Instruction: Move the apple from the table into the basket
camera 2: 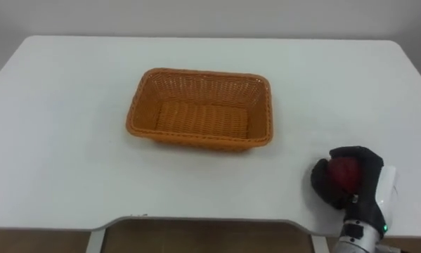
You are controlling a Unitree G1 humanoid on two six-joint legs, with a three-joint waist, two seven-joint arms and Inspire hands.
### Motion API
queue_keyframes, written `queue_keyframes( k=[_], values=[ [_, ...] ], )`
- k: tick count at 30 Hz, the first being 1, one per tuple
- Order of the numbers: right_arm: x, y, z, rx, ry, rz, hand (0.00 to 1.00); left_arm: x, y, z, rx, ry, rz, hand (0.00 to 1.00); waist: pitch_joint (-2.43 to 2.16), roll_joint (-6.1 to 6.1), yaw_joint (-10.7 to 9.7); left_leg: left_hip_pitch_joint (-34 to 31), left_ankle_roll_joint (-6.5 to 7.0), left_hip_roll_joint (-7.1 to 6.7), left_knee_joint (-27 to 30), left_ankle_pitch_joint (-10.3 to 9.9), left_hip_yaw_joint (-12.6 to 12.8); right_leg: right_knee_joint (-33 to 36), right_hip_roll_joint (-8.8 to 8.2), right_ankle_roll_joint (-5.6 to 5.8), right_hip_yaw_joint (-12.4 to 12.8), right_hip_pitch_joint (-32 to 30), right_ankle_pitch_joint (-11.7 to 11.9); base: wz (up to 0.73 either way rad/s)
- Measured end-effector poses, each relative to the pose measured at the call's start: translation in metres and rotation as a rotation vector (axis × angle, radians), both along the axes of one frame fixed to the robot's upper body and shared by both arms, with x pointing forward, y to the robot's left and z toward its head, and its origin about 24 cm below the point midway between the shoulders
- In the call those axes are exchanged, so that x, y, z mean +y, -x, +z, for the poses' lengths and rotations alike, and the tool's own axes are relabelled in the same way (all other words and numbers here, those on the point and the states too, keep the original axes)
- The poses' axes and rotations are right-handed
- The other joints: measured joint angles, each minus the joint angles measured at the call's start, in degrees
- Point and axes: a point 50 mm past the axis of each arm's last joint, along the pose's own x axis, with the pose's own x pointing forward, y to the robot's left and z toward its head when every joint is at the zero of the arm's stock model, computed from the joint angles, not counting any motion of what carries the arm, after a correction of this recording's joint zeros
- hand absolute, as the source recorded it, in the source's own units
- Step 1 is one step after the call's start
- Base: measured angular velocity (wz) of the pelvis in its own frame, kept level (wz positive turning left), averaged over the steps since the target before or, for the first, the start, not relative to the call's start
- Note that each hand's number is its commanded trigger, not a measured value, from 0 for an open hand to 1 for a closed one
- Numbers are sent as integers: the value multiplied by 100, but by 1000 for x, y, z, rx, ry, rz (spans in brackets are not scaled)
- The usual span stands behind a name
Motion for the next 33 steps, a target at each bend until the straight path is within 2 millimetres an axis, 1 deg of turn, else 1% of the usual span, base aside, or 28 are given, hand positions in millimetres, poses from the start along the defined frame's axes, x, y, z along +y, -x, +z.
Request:
queue_keyframes(
  k=[2,7,9,10,11,13,14,15,16,19,20,23,26,29,33],
  values=[
    [2,-6,4,-25,4,-4,100,0,0,0,2,0,0,0,6,17,7,-28,-8,1,-3,5,1,0,7,-4,-2,-1,3,0],
    [5,-8,6,-35,4,-7,100,-1,-2,0,-3,2,-3,0,30,24,10,-38,-8,-2,-3,5,1,2,6,-5,-1,-14,3,0],
    [6,-11,10,-47,6,0,100,-2,-3,-1,-5,5,-9,0,36,34,6,-56,-7,-4,-12,5,5,8,4,-4,3,-40,2,-3],
    [7,-13,13,-53,7,11,100,-3,-5,-1,-6,7,-19,0,50,30,21,-48,-7,-4,-31,5,27,10,7,-4,37,-51,3,-17],
    [11,-16,15,-61,2,23,100,-4,-6,-1,-6,14,-25,0,63,42,89,-19,-9,-2,-61,7,82,14,14,-7,96,-65,4,-22],
    [16,-20,20,-82,-9,41,100,-6,-9,-2,-11,24,-36,0,70,75,174,-55,-7,0,-60,8,117,45,11,-12,110,-139,7,-16],
    [21,-22,23,-99,-17,60,100,-7,-12,-2,-14,29,-47,0,87,88,203,-86,-6,-5,-55,10,125,56,7,-12,100,-171,7,0],
    [24,-24,24,-108,-22,71,100,-7,-12,-2,-13,32,-49,0,81,95,224,-110,-6,-5,-48,11,126,68,7,-12,102,-197,7,0],
    [28,-27,29,-130,-33,91,100,-8,-13,-2,-11,42,-51,0,85,96,273,-125,-6,-4,-43,12,127,97,7,-12,95,-232,7,0],
    [37,-35,46,-212,-45,129,100,-8,-12,-3,-6,52,-51,0,98,65,319,-128,-7,-3,-44,14,112,89,5,-11,52,-227,7,3],
    [40,-40,54,-252,-55,143,100,-8,-11,-3,-2,52,-51,0,96,41,321,-119,-6,-2,-43,15,102,90,3,-11,50,-227,7,5],
    [46,-50,69,-325,-80,165,100,-9,-10,-3,10,47,-69,0,82,-27,318,-116,-6,-1,-41,16,69,88,2,-11,16,-216,7,4],
    [51,-59,77,-362,-101,183,100,-10,-11,-3,11,47,-71,0,73,-75,346,-116,-6,-2,-42,16,63,89,-3,-11,-17,-210,7,2],
    [57,-69,88,-405,-111,220,100,-9,-12,-3,7,44,-72,0,76,-79,354,-113,-5,-4,-41,17,44,82,-3,-11,-16,-194,7,0],
    [60,-74,93,-422,-123,241,100,-9,-13,-3,6,42,-72,0,76,-80,430,-113,-7,-9,-31,18,16,8,-4,-12,-36,-123,7,4]
  ],
)
